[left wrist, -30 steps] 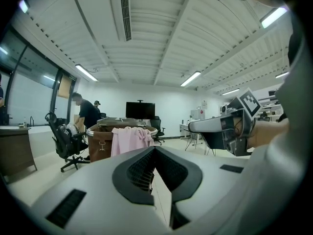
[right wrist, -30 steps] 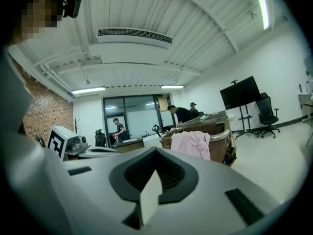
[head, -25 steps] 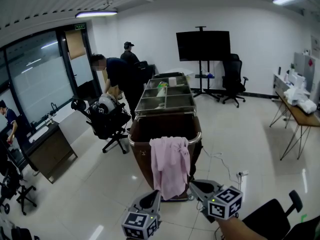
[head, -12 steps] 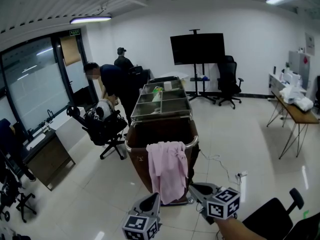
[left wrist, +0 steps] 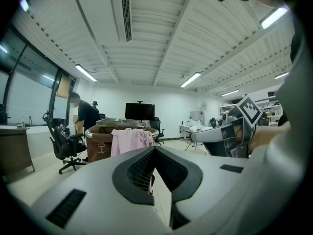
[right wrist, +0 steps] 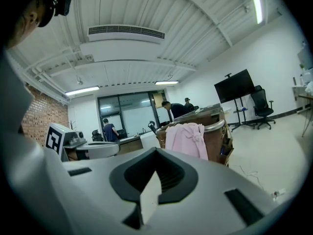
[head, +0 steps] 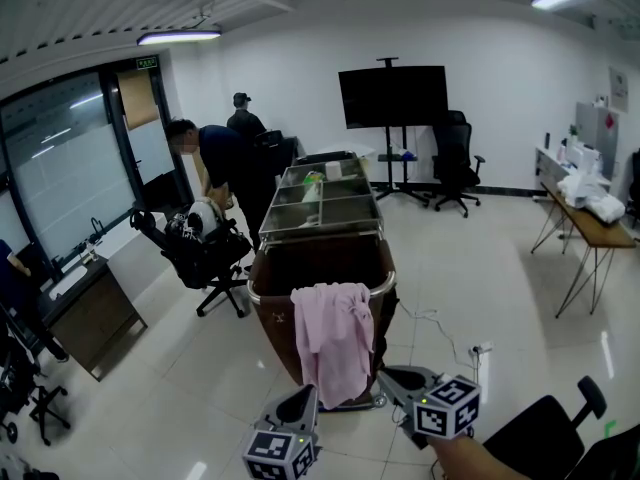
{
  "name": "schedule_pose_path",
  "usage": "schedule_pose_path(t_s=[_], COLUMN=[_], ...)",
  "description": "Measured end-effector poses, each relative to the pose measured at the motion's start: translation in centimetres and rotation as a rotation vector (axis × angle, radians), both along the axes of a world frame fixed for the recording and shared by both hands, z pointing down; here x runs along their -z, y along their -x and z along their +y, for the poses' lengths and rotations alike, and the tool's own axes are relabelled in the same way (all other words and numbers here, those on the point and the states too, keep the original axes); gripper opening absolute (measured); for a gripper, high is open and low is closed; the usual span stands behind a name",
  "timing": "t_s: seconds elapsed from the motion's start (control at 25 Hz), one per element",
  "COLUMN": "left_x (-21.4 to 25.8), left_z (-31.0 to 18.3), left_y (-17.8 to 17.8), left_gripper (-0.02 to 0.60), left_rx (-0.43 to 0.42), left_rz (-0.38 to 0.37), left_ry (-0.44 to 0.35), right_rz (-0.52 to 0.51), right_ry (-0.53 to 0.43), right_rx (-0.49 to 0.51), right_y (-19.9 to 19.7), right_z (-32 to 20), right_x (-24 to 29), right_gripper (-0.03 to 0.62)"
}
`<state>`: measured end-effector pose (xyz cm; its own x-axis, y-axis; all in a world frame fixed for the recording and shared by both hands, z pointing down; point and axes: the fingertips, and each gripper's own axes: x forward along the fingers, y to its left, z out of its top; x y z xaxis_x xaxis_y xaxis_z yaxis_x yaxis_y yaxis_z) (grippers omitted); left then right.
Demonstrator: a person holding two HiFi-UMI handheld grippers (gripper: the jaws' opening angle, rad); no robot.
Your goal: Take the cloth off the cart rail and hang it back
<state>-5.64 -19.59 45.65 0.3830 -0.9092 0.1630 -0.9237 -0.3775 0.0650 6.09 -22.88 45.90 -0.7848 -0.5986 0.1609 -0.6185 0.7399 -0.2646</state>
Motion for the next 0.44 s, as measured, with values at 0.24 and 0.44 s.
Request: schedule_pose_path(t_s=[0.24,0.44], left_x=[0.14,0.33], left_z=[0.02,0.37], left_y=[0.06,-0.44], left_gripper=[0.000,0.000], left_rx=[-0.005,-0.014], left_rz=[-0.005,-0.010], left_ry=[-0.005,-0.007], right_rz=[0.000,0.007], right_ry=[0.001,0.003], right_rx=[-0.002,-0.001], right_y=[-0.04,-0.38], right_z=[0.23,0.56], right_x=[-0.01,-0.12], right_gripper=[0.008,0.008])
